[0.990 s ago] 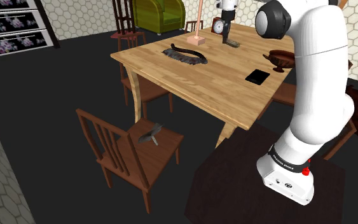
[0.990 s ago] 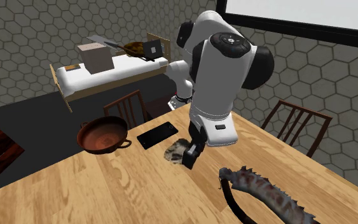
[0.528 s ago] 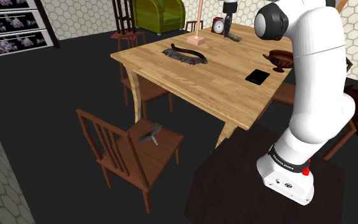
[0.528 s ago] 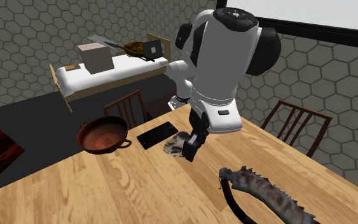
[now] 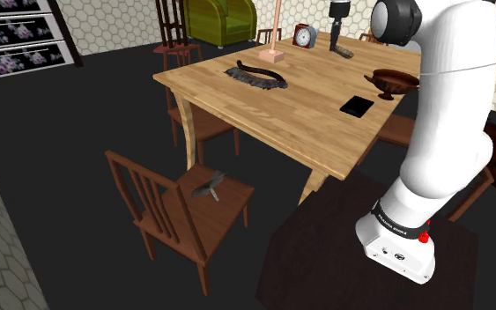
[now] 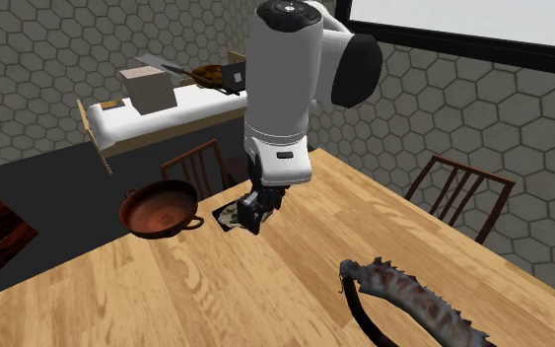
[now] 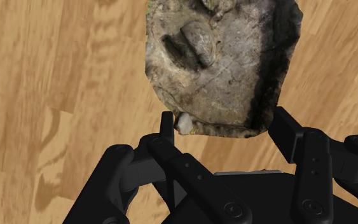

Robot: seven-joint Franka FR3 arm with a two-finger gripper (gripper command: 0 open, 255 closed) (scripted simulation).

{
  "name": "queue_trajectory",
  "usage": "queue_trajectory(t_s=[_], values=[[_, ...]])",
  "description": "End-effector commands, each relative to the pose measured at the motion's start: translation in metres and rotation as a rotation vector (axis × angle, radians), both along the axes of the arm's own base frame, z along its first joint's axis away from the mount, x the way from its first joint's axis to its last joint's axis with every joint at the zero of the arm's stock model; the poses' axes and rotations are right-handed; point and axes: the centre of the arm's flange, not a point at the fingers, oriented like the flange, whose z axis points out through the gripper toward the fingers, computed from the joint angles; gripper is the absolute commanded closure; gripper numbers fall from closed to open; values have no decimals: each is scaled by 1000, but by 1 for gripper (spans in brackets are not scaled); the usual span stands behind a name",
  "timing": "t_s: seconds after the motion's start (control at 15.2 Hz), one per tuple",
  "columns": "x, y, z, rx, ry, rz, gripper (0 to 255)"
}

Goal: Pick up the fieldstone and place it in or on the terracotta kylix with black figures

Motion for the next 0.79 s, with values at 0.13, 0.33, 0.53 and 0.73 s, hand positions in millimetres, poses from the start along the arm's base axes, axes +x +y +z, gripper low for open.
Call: queue_trajectory(t_s=[0.13,0.33,0.53,0.73], values=[[-46,-28,1,0,0,1,255],[-79,-50,2,0,0,1,255],[-112,-72,3,0,0,1,255],[-145,-93,3,0,0,1,255]])
